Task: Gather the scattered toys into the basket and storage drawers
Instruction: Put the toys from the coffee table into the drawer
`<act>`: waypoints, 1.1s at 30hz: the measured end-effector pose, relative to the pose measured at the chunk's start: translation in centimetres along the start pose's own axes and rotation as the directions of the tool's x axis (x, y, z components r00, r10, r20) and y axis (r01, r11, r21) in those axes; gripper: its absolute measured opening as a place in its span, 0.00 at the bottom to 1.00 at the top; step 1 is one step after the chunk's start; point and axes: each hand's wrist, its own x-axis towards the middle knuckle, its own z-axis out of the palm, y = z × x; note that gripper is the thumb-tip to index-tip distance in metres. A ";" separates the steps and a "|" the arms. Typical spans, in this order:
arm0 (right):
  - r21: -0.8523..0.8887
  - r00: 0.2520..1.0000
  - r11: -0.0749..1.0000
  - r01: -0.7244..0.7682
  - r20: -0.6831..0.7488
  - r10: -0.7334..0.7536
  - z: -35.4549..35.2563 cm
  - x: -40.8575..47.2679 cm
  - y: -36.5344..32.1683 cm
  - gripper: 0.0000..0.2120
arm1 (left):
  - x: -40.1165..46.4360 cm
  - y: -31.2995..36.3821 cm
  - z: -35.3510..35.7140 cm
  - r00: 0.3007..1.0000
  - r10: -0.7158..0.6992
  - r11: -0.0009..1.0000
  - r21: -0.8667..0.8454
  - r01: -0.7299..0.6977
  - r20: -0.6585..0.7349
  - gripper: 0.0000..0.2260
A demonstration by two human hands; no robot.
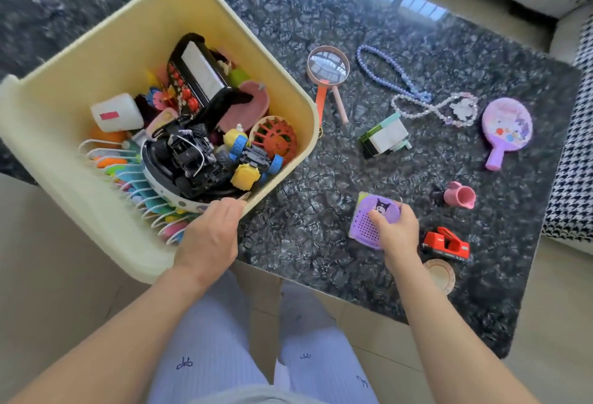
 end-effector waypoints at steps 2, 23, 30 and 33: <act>0.153 0.991 0.980 0.130 -0.015 -0.129 0.0 -0.9 -4.4 0.07 | 0.1 0.1 -0.2 1.000 -0.009 1.000 0.007 0.009 0.010 0.11; -0.234 0.712 0.673 0.702 0.209 -0.670 5.3 -1.0 -16.1 0.16 | 0.4 -0.1 -0.6 0.995 -0.067 0.995 -0.074 0.072 0.070 0.22; -0.252 0.913 0.878 0.407 0.069 -0.403 -1.9 -0.6 -5.1 0.15 | 0.7 0.5 -0.4 0.986 -0.120 0.992 -0.020 0.123 0.118 0.26; -0.291 0.967 0.923 0.250 0.035 -0.251 -4.2 -1.0 -0.7 0.15 | 0.8 0.9 -0.7 0.978 -0.141 0.990 0.034 0.138 0.152 0.22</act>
